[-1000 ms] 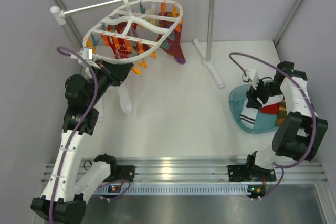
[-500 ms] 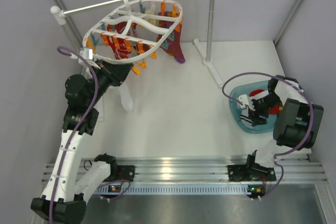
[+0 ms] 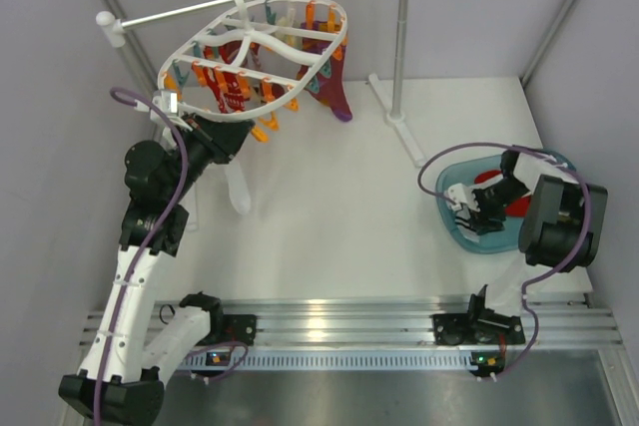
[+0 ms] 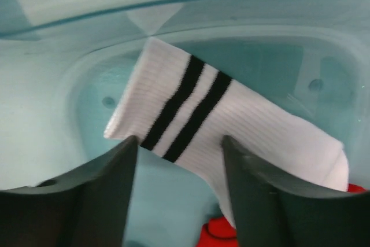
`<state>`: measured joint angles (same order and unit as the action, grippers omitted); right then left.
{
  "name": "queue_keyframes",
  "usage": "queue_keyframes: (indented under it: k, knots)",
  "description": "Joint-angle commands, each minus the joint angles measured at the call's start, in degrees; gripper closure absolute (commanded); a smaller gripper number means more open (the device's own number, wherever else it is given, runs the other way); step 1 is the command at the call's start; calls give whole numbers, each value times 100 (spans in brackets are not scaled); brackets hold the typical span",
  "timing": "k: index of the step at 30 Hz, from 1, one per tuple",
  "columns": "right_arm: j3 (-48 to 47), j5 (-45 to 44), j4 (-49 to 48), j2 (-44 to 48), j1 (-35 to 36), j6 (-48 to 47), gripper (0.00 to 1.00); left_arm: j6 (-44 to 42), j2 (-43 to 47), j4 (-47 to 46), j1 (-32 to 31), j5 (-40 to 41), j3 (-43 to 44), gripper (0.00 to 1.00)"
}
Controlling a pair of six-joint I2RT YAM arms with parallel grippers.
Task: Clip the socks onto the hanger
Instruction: Pick up the sock from the bin.
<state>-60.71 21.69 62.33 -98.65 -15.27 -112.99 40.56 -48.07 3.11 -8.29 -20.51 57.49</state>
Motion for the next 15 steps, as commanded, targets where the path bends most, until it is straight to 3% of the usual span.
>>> queue_keyframes:
  k: [1,6,7,8,15]
  knots:
    - [208,28,-326,-75,199,-1780,45,-57,-44,-144,38,179,-45,100]
    - [472,-34,-449,-58,287,-1507,79,-100,-35,-110,38,179,-28,100]
    - [498,-25,-467,-6,296,-1350,94,-109,-35,-109,38,179,-28,100]
    - [525,-16,-458,47,288,-1227,100,-135,-18,-109,38,179,-28,100]
    - [-115,721,314,715,68,-15,100,-127,26,-127,38,179,-81,100]
